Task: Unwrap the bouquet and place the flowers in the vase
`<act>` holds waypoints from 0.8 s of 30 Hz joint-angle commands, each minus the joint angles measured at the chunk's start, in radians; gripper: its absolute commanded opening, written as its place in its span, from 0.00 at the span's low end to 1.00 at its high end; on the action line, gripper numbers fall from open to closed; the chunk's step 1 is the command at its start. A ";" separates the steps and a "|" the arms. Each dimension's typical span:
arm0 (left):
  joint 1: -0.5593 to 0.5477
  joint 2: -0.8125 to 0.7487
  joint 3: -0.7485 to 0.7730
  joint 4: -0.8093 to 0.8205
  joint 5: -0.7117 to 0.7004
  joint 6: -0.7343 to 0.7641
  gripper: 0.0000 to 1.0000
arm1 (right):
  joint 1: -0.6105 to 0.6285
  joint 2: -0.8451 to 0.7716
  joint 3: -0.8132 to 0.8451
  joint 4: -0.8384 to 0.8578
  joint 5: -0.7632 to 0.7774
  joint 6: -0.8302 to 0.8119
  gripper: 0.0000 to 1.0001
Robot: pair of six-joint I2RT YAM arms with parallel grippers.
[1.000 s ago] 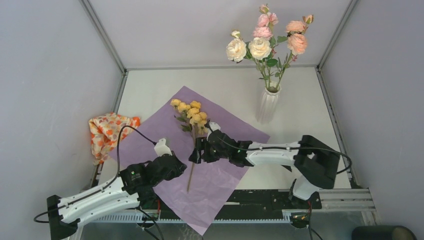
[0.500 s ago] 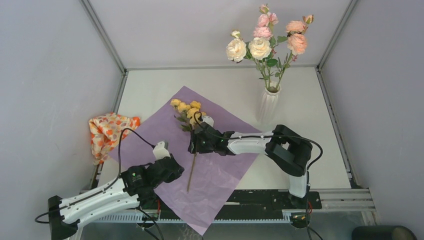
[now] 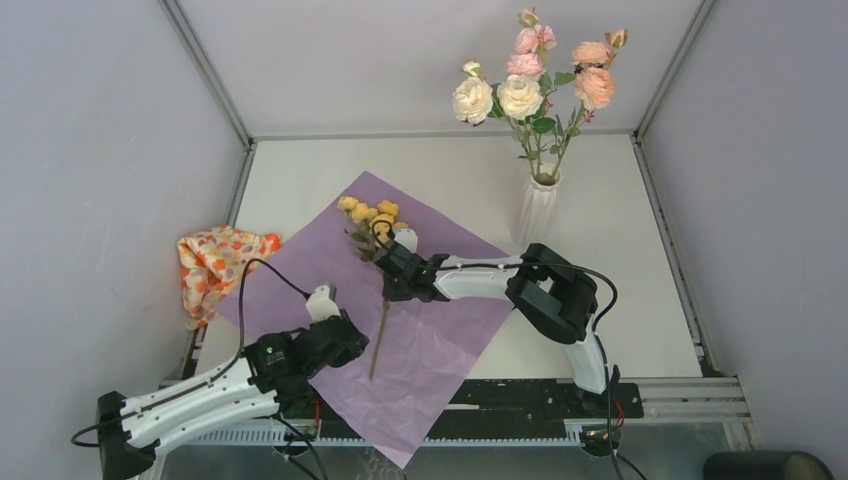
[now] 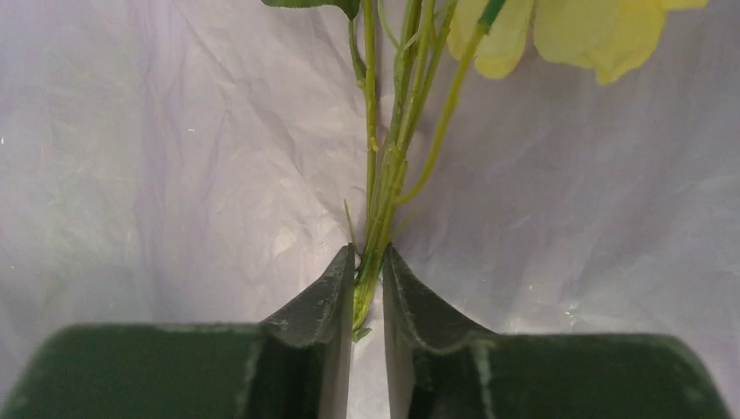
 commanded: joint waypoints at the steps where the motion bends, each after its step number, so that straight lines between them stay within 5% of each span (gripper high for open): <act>1: -0.003 -0.004 -0.018 0.036 -0.028 -0.004 0.27 | 0.005 0.026 0.042 -0.035 0.021 -0.015 0.21; 10: -0.003 -0.121 -0.050 0.075 -0.043 -0.026 0.34 | 0.007 -0.009 0.047 -0.036 0.023 -0.038 0.00; 19: -0.003 -0.443 -0.074 -0.004 -0.169 -0.040 0.49 | 0.028 -0.199 -0.002 -0.028 0.028 -0.095 0.00; 24: -0.002 -0.677 -0.070 -0.031 -0.243 -0.031 0.66 | 0.048 -0.350 -0.117 0.011 0.002 -0.084 0.00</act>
